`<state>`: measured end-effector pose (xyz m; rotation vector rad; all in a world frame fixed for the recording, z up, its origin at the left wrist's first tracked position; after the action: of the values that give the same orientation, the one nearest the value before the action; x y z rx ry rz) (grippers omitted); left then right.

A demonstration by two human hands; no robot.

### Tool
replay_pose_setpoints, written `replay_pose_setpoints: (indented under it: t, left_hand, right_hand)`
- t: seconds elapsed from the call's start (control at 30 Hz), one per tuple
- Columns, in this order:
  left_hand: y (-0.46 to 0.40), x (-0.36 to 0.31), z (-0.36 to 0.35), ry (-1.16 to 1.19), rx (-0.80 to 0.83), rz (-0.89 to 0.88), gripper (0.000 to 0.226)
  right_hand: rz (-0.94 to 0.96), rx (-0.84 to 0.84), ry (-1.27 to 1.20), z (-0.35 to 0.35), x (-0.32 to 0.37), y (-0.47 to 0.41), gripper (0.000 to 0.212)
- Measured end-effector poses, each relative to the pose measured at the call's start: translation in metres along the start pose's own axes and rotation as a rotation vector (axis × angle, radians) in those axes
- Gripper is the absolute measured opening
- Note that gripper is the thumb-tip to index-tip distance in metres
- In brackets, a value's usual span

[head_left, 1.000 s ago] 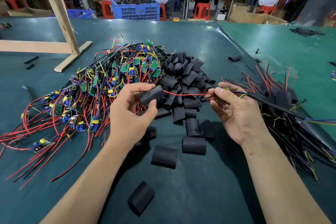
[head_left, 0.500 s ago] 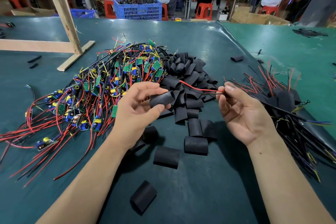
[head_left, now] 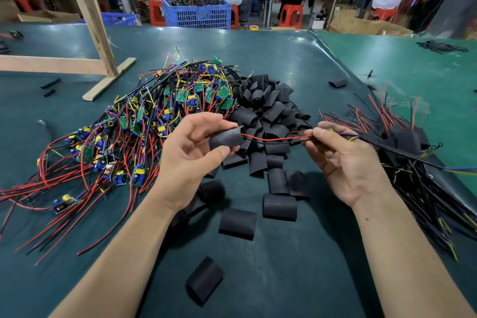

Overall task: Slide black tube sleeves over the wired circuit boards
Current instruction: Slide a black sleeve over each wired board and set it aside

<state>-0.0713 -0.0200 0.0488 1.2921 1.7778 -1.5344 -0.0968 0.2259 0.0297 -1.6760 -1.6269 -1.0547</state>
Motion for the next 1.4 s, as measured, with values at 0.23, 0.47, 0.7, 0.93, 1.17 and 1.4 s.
replay_pose_setpoints:
  t: [0.23, 0.47, 0.7, 0.93, 1.17, 1.4]
  left_hand:
    - [0.004, -0.001, -0.008, -0.420, 0.076, -0.061, 0.043]
    - [0.008, -0.005, -0.018, -0.791, 0.148, -0.135, 0.048]
    - [0.010, -0.002, -0.020, -1.011, 0.180, -0.097, 0.050]
    - [0.011, -0.002, -0.026, -1.028, 0.187, -0.143, 0.050]
    - [0.012, -0.004, -0.027, -0.982, 0.193, -0.160, 0.045]
    - [0.014, -0.009, -0.033, -1.018, 0.187, -0.214, 0.032]
  right_hand:
    - [0.058, -0.002, 0.070, -0.003, 0.002, 0.004, 0.018]
    - [-0.007, 0.088, 0.138, -0.032, -0.024, 0.012, 0.003]
    - [-0.016, 0.072, 0.140, -0.034, -0.027, 0.015, 0.032]
    - [0.135, 0.060, 0.325, -0.037, -0.025, 0.020, 0.012]
    - [0.187, -0.056, 0.330, -0.032, -0.025, 0.024, 0.015]
    - [0.135, -0.081, 0.275, -0.031, -0.028, 0.025, 0.015]
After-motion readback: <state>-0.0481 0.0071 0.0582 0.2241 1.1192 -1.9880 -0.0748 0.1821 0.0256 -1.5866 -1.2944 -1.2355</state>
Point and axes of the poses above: each hand's wrist, its own y-axis away from the middle knuckle, its own z-axis out of the back of the hand, x = y × z, the point moved 8 cm from there along -y, towards the middle knuckle, and after that the axes turned 2 degrees about -z, right-handed, at the moved point
